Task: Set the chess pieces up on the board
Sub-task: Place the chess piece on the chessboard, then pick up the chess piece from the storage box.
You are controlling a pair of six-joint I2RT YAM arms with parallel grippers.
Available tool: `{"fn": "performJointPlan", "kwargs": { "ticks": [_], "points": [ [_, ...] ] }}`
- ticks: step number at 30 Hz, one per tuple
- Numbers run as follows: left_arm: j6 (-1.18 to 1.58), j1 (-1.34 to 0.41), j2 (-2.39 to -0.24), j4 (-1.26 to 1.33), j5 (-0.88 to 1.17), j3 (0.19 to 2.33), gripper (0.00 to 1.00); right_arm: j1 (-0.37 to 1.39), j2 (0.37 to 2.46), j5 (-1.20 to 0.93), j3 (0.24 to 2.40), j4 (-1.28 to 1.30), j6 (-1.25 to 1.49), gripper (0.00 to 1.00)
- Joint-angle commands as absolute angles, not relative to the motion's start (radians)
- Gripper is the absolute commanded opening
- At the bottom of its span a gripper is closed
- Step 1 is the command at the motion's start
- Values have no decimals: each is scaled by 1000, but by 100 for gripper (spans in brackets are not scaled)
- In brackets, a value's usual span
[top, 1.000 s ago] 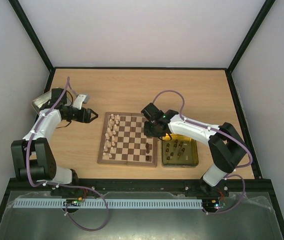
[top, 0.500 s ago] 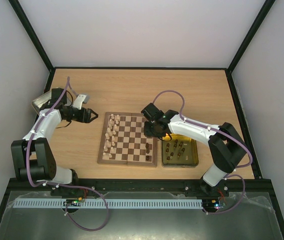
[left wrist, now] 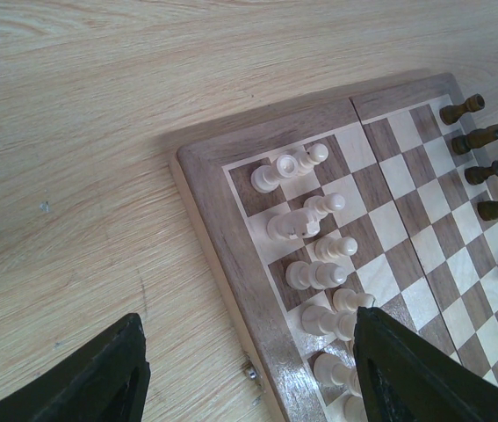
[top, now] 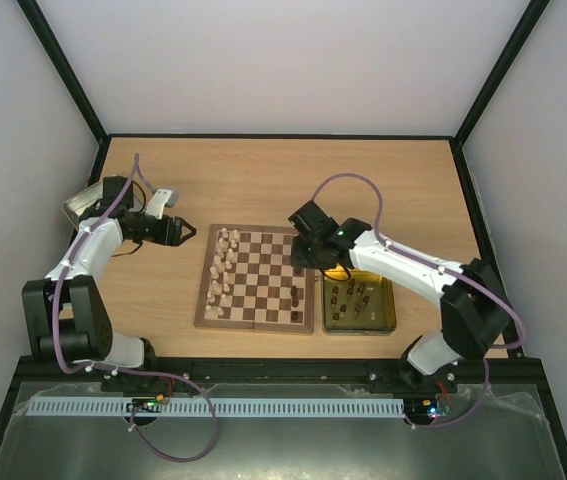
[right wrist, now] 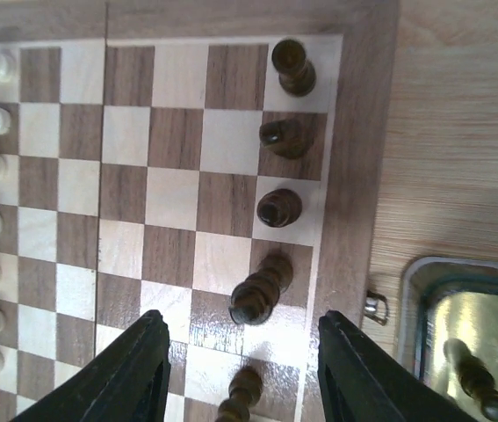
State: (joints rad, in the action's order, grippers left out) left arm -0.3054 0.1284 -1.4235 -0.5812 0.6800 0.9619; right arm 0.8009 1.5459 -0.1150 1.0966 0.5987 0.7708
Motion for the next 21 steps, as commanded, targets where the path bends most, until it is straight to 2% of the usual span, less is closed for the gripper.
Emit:
{"fn": "performJointPlan", "kwargs": {
  "ticks": [1, 10, 21],
  "points": [
    [-308, 124, -1436, -583, 685, 950, 65, 791, 1419, -37, 1082, 701, 801, 44],
    [-305, 108, -1442, -577, 682, 953, 65, 633, 1162, 17, 826, 834, 838, 44],
    [-310, 104, -1432, -577, 685, 947, 65, 590, 1173, 49, 759, 861, 814, 45]
  ]
}}
